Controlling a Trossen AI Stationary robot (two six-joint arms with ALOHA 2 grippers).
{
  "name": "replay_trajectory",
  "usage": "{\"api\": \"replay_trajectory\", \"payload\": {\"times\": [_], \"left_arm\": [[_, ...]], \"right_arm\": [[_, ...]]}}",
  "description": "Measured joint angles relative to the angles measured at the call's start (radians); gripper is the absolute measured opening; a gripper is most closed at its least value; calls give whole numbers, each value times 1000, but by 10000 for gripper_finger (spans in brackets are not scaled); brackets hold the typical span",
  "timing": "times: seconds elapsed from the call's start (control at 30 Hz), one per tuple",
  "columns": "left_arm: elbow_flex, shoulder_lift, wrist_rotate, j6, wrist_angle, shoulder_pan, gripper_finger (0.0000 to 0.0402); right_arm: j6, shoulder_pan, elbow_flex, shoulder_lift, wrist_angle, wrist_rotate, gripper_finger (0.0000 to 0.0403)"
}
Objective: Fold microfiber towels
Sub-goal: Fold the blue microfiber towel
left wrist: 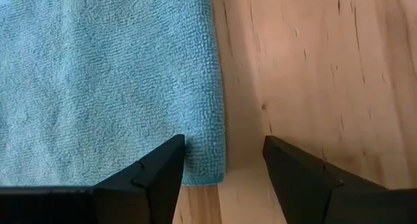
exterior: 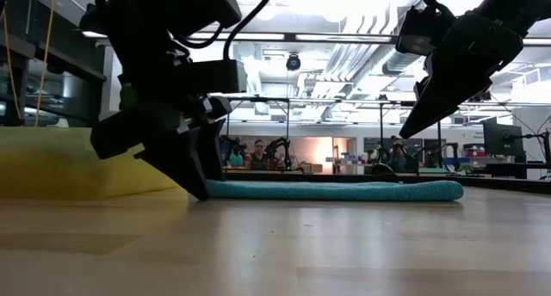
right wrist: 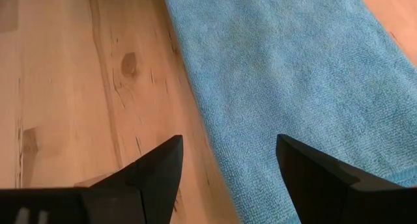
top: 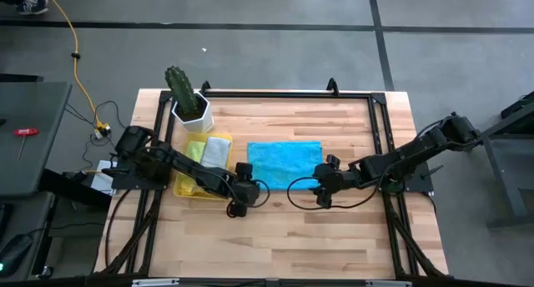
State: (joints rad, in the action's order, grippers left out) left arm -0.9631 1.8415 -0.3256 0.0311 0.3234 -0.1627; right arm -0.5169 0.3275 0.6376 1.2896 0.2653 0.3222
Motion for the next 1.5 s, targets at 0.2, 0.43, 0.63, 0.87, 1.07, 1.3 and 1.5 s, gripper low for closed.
{"api": "replay_trajectory", "payload": {"times": [0.2,0.43,0.63,0.87,1.07,1.3,1.5], "left_arm": [[0,3,11,11,9,-2,159],[2,4,18,11,9,-12,55],[2,5,23,18,7,-13,8],[3,5,16,19,7,-12,3],[3,6,14,18,10,-12,4],[3,6,1,7,18,-11,2],[3,7,-4,0,24,-10,1]], "right_arm": [[16,0,0,0,55,-11,236],[134,0,0,23,243,-45,235],[329,-11,0,122,90,-46,235],[366,-21,6,254,47,-126,235],[320,2,6,251,76,-115,188],[254,26,4,220,149,-123,62],[195,40,3,219,157,-130,9]]}}
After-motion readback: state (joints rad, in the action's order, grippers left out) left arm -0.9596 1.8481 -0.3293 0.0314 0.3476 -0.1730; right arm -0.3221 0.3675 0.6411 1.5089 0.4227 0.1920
